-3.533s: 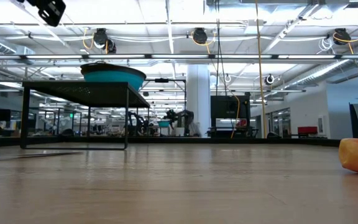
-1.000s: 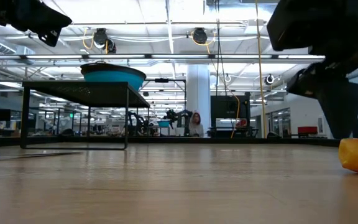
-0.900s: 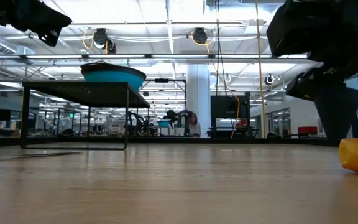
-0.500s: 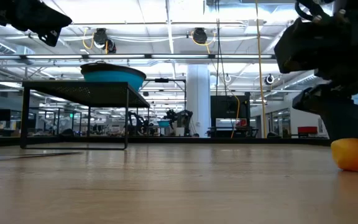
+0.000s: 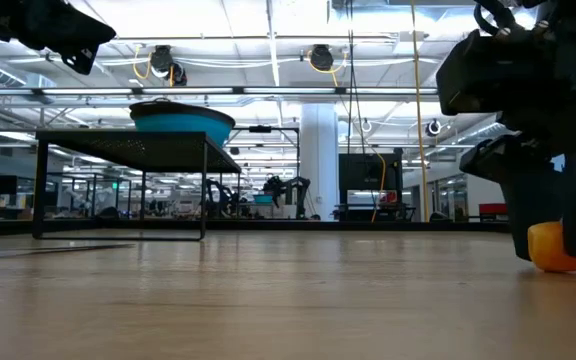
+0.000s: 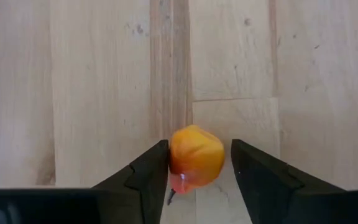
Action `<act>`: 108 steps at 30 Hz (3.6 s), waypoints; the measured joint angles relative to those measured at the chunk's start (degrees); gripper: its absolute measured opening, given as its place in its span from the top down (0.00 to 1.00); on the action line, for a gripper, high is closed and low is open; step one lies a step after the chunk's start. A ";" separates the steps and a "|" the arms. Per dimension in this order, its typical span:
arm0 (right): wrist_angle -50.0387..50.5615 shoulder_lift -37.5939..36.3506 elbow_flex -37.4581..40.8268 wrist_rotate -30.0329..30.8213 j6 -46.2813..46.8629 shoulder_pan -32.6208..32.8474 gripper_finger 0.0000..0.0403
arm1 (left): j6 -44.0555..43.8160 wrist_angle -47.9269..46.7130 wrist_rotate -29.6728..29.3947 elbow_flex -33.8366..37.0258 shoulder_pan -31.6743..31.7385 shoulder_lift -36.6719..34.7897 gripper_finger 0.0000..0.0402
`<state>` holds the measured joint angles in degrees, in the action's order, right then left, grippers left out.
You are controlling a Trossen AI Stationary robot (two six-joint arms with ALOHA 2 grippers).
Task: Pick & Place Fruit
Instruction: Put the orange pear into the blue strainer bowl on the shelf
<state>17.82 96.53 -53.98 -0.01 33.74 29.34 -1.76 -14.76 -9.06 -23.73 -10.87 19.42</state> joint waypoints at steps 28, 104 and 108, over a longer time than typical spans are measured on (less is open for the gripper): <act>-26.08 -14.61 -0.02 -0.02 -5.35 -1.31 0.74 | 0.54 -0.18 -0.04 -0.02 -0.01 0.02 0.98; -43.90 -18.93 -0.04 9.22 2.04 -8.71 0.71 | -9.69 2.00 0.09 -0.02 -0.02 0.07 0.98; -34.16 -18.91 -0.04 9.20 4.17 -10.86 0.71 | -13.98 3.89 0.09 -0.02 -0.02 0.19 0.98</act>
<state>-16.33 77.62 -54.02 9.19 37.90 18.49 -15.74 -10.87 -8.97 -23.75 -10.90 19.61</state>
